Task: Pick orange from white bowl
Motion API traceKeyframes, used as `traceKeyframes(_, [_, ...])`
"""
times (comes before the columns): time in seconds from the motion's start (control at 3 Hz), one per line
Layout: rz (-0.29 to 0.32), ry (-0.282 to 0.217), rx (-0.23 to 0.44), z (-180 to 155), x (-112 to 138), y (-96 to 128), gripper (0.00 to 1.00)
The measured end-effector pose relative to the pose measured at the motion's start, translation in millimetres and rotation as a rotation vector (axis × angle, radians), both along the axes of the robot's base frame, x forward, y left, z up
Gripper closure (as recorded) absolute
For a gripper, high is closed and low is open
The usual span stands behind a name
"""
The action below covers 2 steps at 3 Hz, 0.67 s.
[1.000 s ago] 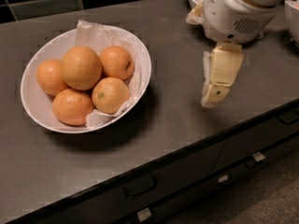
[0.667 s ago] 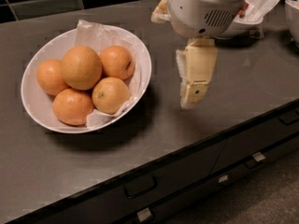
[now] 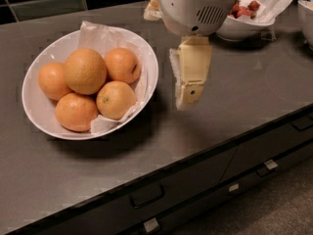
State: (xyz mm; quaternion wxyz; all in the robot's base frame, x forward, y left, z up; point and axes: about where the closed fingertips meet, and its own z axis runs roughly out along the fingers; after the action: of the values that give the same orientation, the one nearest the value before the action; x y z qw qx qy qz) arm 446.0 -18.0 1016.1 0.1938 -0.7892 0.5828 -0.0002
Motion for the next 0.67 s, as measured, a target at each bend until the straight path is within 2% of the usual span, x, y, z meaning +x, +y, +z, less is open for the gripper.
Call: traceKeyframes(0.67, [0.146,-0.021,0.028,6,13,83,0.0])
